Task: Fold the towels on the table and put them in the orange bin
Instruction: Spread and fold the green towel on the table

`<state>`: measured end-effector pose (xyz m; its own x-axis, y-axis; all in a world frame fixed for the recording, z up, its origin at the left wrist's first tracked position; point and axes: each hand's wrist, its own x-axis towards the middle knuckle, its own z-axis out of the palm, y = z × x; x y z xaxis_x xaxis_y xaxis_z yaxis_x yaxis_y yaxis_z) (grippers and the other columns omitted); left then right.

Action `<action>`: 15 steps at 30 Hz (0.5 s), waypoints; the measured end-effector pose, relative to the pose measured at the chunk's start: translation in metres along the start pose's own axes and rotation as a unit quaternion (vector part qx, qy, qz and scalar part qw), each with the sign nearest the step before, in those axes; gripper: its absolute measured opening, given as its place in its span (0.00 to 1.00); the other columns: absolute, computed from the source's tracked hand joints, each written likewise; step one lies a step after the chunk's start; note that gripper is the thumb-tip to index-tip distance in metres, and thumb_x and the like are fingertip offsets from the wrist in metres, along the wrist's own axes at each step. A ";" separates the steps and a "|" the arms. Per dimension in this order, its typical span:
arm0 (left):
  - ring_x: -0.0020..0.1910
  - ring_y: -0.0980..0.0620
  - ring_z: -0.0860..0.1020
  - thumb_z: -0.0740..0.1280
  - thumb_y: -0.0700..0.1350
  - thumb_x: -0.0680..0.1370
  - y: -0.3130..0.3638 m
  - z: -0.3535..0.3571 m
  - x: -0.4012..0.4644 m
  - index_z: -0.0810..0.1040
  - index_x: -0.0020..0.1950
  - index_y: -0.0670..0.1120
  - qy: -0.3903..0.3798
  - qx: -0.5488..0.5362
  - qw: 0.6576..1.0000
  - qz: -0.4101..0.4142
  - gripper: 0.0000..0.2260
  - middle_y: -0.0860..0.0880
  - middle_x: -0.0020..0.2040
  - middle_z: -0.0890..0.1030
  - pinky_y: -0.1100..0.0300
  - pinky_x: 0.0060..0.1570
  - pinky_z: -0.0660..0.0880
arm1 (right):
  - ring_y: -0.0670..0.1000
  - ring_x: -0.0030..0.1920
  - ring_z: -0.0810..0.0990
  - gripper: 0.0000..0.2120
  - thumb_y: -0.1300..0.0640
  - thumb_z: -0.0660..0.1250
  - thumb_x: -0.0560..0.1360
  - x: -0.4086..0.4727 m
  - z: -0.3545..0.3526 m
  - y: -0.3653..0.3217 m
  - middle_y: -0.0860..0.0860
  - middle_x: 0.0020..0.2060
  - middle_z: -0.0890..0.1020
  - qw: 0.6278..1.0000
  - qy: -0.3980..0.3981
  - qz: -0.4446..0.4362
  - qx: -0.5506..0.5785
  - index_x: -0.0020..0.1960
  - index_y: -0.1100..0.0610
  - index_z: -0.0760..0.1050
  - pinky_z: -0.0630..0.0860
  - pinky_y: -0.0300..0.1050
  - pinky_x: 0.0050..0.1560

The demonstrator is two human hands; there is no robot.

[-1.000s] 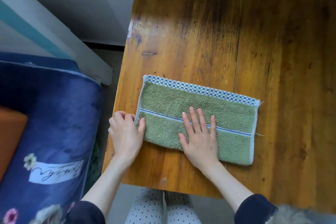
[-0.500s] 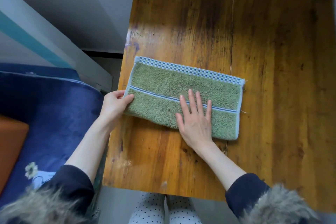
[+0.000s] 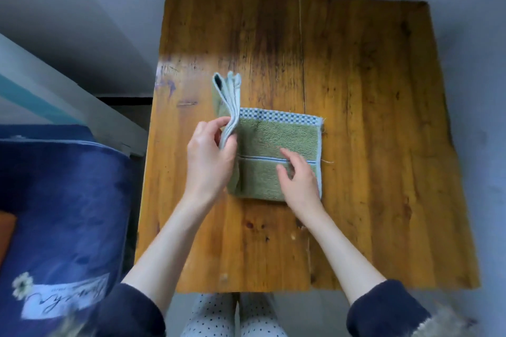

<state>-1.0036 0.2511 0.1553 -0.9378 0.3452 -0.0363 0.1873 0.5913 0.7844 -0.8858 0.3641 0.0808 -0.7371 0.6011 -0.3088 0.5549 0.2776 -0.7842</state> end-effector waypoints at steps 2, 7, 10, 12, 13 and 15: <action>0.48 0.47 0.76 0.65 0.38 0.75 0.021 0.025 -0.009 0.78 0.60 0.42 -0.006 -0.008 1.000 0.022 0.13 0.43 0.50 0.78 0.60 0.52 0.69 | 0.47 0.59 0.75 0.16 0.58 0.60 0.79 -0.005 -0.020 0.008 0.48 0.59 0.76 0.991 0.018 0.085 0.103 0.66 0.54 0.71 0.71 0.38 0.58; 0.52 0.44 0.75 0.63 0.39 0.77 0.029 0.088 -0.038 0.72 0.66 0.41 -0.140 0.043 0.984 0.103 0.16 0.43 0.54 0.74 0.56 0.51 0.70 | 0.52 0.53 0.80 0.16 0.56 0.55 0.82 -0.011 -0.052 0.028 0.55 0.54 0.79 0.928 -0.005 0.223 0.297 0.67 0.59 0.68 0.78 0.45 0.53; 0.56 0.43 0.72 0.63 0.38 0.77 0.011 0.104 -0.053 0.64 0.71 0.41 -0.237 0.068 0.961 0.127 0.23 0.42 0.56 0.70 0.52 0.55 0.71 | 0.50 0.49 0.81 0.15 0.57 0.54 0.82 -0.008 -0.055 0.033 0.56 0.51 0.80 0.916 -0.021 0.234 0.324 0.67 0.60 0.67 0.80 0.40 0.47; 0.58 0.44 0.70 0.66 0.42 0.75 -0.002 0.103 -0.063 0.62 0.73 0.43 -0.241 0.114 0.950 0.162 0.27 0.43 0.59 0.71 0.51 0.56 0.69 | 0.48 0.45 0.82 0.14 0.57 0.54 0.82 -0.003 -0.055 0.028 0.54 0.47 0.81 0.913 -0.029 0.235 0.331 0.65 0.60 0.68 0.80 0.38 0.43; 0.59 0.44 0.69 0.69 0.45 0.74 -0.009 0.099 -0.066 0.63 0.72 0.44 -0.228 0.152 0.945 0.179 0.29 0.44 0.61 0.71 0.50 0.56 0.67 | 0.48 0.44 0.82 0.13 0.57 0.55 0.81 0.002 -0.054 0.025 0.54 0.47 0.81 0.914 -0.032 0.236 0.330 0.63 0.60 0.69 0.80 0.38 0.43; 0.63 0.43 0.67 0.72 0.50 0.70 -0.023 0.089 -0.072 0.65 0.72 0.47 -0.205 0.214 0.936 0.190 0.33 0.45 0.64 0.71 0.49 0.57 0.64 | 0.53 0.50 0.81 0.12 0.55 0.58 0.81 0.013 -0.051 0.018 0.58 0.51 0.81 0.923 -0.036 0.229 0.309 0.60 0.60 0.71 0.79 0.47 0.53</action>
<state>-0.9146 0.2783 0.0847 -0.6050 0.7887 -0.1091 0.6668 0.5767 0.4720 -0.8651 0.4152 0.0904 -0.5165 0.4913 -0.7013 0.5059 -0.4858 -0.7128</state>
